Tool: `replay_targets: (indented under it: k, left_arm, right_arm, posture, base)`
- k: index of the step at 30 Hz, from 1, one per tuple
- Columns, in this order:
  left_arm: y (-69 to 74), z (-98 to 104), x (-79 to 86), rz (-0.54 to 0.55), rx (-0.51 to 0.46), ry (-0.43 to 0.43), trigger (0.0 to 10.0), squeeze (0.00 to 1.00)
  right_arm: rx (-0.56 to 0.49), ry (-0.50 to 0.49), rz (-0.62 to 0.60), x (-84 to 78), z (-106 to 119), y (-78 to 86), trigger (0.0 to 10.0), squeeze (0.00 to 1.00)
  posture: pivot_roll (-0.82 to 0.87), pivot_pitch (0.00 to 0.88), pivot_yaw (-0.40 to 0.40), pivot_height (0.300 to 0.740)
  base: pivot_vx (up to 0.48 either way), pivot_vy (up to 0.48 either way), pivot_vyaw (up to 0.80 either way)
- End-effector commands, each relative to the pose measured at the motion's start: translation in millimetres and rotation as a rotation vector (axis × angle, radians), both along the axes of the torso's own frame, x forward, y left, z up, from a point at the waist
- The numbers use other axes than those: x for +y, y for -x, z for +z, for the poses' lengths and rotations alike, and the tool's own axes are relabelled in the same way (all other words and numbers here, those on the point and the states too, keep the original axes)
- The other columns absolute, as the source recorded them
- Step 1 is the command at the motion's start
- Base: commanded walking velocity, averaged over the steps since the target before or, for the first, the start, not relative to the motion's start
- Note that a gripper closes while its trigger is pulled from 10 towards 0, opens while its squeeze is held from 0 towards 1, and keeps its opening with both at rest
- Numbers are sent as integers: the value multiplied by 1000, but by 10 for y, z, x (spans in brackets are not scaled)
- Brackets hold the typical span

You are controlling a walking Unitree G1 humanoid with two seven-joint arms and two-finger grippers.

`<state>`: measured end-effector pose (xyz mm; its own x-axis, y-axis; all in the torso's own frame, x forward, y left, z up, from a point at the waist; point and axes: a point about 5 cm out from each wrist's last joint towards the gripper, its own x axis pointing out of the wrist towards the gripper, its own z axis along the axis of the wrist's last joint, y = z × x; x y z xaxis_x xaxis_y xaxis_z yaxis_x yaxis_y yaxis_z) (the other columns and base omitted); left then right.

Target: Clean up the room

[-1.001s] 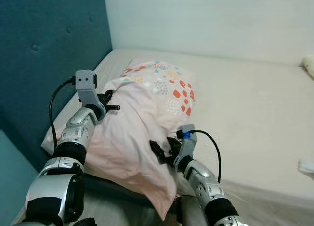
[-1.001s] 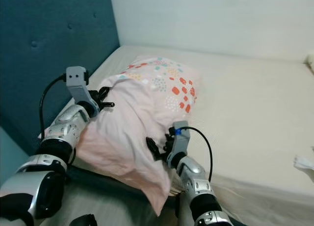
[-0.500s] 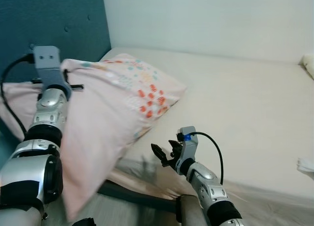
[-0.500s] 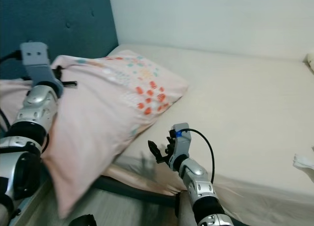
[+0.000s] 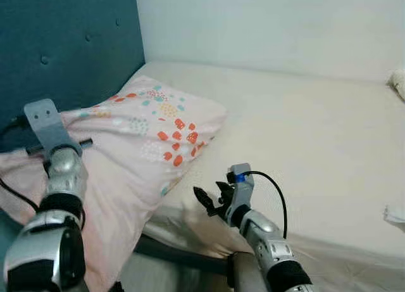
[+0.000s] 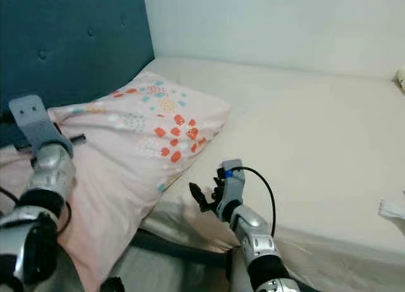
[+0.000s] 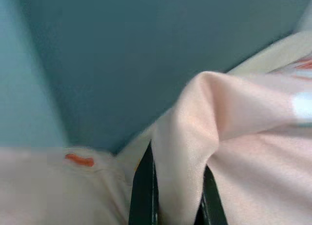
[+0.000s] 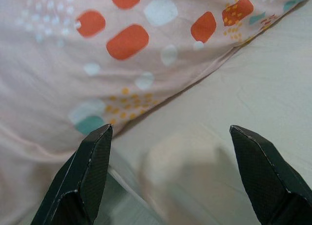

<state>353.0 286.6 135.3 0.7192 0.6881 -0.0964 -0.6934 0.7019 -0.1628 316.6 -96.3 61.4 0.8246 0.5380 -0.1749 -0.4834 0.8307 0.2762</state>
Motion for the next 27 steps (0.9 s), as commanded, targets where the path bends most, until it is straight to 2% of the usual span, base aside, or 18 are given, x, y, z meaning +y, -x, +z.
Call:
replay_targets:
  k: [1,7,11,15,16,18,20,21,22,23,24,25,26,27]
  left_arm:
    - [75,-50,77,80,-17,52,0,0]
    - [114,-66,84,105,-26,52,0,0]
    - [68,-36,8,46,-13,14,0,0]
    - [67,-32,-3,45,-14,10,0,0]
    - [51,-91,-120,12,-6,29,0,0]
    - [51,-91,-120,12,-6,29,0,0]
    - [22,-129,-266,-40,-13,61,0,0]
    - [6,-130,-327,-63,-18,67,667,0]
    - [-14,-134,-397,-94,-20,78,2706,0]
    - [-14,-134,-397,-94,-20,78,2706,0]
    - [-23,-136,-444,-108,-17,75,5176,0]
    - [-28,-136,-481,-120,-15,69,8510,0]
    - [-30,-138,-502,-127,-13,64,9882,0]
    - [-31,-140,-510,-131,-10,59,10000,0]
  right_arm:
    - [4,3,14,16,-6,23,10000,0]
    - [3,2,21,24,-3,31,10000,0]
    - [4,0,19,33,0,37,10000,0]
    - [5,0,18,32,1,37,10000,0]
    - [5,-3,11,27,1,37,10000,0]
    - [5,-3,11,27,1,37,10000,0]
    - [7,-5,7,24,-1,39,10000,0]
    - [8,-5,7,23,-2,40,10000,0]
    - [8,-6,8,24,-1,41,10000,0]
    - [8,-6,8,24,-1,41,10000,0]
    - [9,-6,9,29,0,42,10000,0]
    - [9,-5,10,32,1,44,10000,0]
    - [9,-5,10,34,3,45,10000,0]
    - [9,-6,9,36,5,45,10000,0]
  posture:
    - [-67,0,-21,371]
    - [-77,0,-13,371]
    - [-80,0,-1,371]
    - [-80,0,-1,371]
    - [-74,0,5,371]
    - [-74,0,5,371]
    - [-65,0,-2,371]
    - [-65,0,-2,371]
    - [-64,0,-3,371]
    - [-64,0,-3,371]
    - [-64,0,-3,371]
    - [-64,0,-3,371]
    - [-64,0,-2,371]
    - [-65,0,1,371]
  base:
    - [0,0,0]
    - [0,0,0]
    - [0,0,0]
    - [0,0,0]
    - [0,0,0]
    - [0,0,0]
    - [0,0,0]
    - [0,0,0]
    - [0,0,0]
    - [0,0,0]
    - [0,0,0]
    - [0,0,0]
    - [0,0,0]
    - [0,0,0]
